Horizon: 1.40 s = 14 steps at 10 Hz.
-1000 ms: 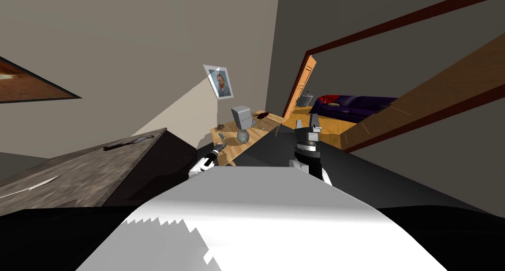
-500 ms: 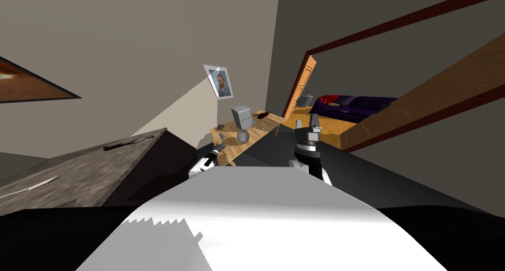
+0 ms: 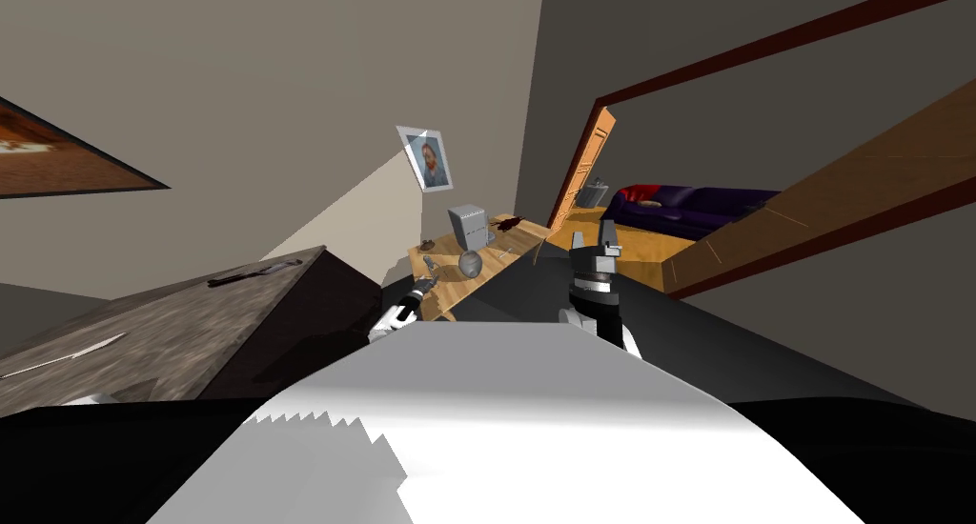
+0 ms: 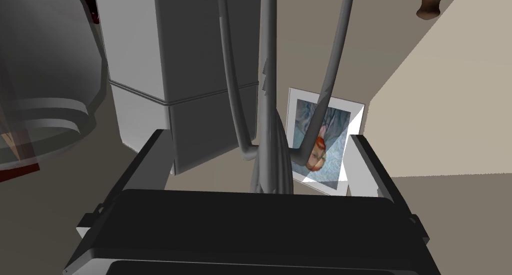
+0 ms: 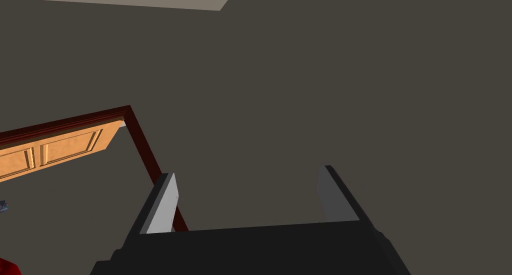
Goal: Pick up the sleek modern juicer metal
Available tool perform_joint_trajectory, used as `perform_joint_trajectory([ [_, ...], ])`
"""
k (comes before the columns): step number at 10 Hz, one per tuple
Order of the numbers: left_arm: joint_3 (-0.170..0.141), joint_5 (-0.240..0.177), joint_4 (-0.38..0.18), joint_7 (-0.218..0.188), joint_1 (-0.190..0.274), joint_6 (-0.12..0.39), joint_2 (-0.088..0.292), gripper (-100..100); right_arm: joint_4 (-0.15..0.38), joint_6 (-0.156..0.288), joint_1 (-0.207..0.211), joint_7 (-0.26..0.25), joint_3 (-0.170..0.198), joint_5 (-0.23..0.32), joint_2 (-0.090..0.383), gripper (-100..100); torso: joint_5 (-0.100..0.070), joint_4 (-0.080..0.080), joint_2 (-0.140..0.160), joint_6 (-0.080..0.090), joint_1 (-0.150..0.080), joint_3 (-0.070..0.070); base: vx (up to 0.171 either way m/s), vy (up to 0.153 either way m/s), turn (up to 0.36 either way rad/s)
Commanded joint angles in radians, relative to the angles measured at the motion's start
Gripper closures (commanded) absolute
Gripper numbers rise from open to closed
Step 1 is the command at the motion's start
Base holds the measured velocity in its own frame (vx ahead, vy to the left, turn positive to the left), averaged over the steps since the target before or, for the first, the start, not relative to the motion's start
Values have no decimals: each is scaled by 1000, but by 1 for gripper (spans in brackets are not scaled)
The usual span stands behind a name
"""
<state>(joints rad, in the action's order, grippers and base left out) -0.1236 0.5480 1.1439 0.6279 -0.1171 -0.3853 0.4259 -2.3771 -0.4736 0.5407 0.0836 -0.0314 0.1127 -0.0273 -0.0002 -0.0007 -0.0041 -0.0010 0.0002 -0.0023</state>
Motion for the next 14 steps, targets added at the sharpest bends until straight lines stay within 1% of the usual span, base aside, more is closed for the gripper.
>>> perform_joint_trajectory([
  [1, -25, 1, -19, 31, 10, -9, -25, -100, 0, 0, 0, 0, 0, 0, 0, 0, 0, 0, 0, 0, 0, 0, 20, -21, 42],
  [6, -100, 4, -75, 118, 38, -33, -99, -100, 0, 0, 0, 0, 0, 0, 0, 0, 0, 0, 0, 0, 0, 0, 17, -21, 40],
  [7, -91, 4, -69, 106, 36, -30, -90, -100, 0, 0, 0, 0, 0, 0, 0, 0, 0, 0, 0, 0, 0, 0, 6, -10, 5],
  [8, -93, 4, -71, 110, 36, -31, -92, 0, 0, 0, 0, 0, 0, 0, 0, 0, 0, 0, 1, 0, 1, 0, 0, 0, 0],
  [9, -93, 4, -70, 109, 36, -31, -92, -100, 0, 0, 0, 0, 0, 0, 0, 0, 0, 0, 1, 0, 1, 1, 0, 0, 0],
  [10, -93, 4, -70, 109, 36, -31, -92, 100, 0, 0, 0, 0, 0, 0, 0, 0, 0, 0, 1, 0, 2, 1, 0, 0, 0],
  [14, -93, 4, -70, 109, 36, -31, -92, 100, 0, 0, 0, 0, 0, 0, 0, 0, 0, 0, 1, 0, 2, 1, 0, 0, 0],
])
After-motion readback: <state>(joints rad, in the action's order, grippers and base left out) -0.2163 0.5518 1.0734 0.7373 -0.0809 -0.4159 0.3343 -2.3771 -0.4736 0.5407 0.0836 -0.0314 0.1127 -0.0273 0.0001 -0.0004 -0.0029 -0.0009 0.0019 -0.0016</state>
